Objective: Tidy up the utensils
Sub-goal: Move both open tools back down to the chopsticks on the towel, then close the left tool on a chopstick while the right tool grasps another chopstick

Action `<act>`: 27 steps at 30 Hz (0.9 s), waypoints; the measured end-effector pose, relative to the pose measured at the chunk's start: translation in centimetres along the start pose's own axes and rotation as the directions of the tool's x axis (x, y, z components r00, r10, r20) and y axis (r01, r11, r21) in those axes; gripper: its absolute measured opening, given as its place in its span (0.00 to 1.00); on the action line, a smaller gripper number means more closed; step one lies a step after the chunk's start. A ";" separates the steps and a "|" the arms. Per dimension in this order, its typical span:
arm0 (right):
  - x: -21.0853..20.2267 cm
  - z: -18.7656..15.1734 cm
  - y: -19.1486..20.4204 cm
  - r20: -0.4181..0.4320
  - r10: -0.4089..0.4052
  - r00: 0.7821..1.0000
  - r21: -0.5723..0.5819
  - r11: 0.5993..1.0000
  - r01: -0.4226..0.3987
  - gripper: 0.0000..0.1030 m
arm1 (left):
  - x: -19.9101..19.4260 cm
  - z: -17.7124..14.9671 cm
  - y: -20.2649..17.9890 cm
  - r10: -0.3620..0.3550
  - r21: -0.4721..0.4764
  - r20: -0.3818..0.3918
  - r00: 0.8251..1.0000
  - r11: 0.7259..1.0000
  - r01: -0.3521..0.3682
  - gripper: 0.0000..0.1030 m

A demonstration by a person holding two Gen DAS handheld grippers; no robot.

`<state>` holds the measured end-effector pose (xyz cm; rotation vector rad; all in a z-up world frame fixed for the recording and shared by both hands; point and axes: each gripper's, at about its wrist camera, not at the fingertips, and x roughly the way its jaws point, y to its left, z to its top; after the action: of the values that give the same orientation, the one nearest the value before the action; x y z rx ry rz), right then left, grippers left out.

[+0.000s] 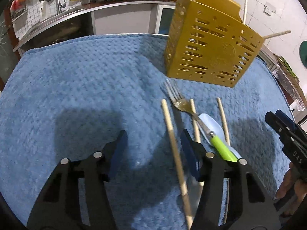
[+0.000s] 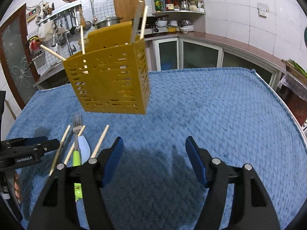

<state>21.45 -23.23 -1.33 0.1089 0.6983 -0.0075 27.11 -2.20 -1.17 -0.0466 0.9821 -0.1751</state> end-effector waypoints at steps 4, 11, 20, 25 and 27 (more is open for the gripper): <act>0.3 0.2 -0.4 -0.007 0.001 1.000 0.014 1.000 0.000 0.64 | 0.9 0.0 -1.1 0.007 0.025 -0.039 0.999 1.000 -0.006 0.25; 0.7 0.3 0.9 -0.029 0.012 1.000 -0.008 1.000 -0.012 0.64 | 1.2 0.3 -1.4 -0.002 0.026 -0.048 0.999 1.000 0.004 0.20; 2.4 0.6 3.8 -0.103 0.019 0.995 -0.028 0.999 -0.022 0.62 | 1.9 1.3 -1.8 0.017 0.060 -0.041 0.999 0.998 -0.014 0.10; 4.0 0.9 6.2 -0.150 0.015 0.989 -0.046 0.999 -0.022 0.49 | 1.4 0.9 -1.2 0.004 0.088 -0.025 1.000 0.996 -0.002 0.07; 4.8 1.1 6.7 -0.175 0.018 0.984 -0.028 0.999 -0.023 0.44 | 1.2 0.7 -1.0 0.004 0.098 -0.020 1.000 0.995 -0.002 0.07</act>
<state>26.08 -16.51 -2.93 0.0889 0.8721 0.0327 28.24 -3.37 -1.59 0.0469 0.9927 -0.2208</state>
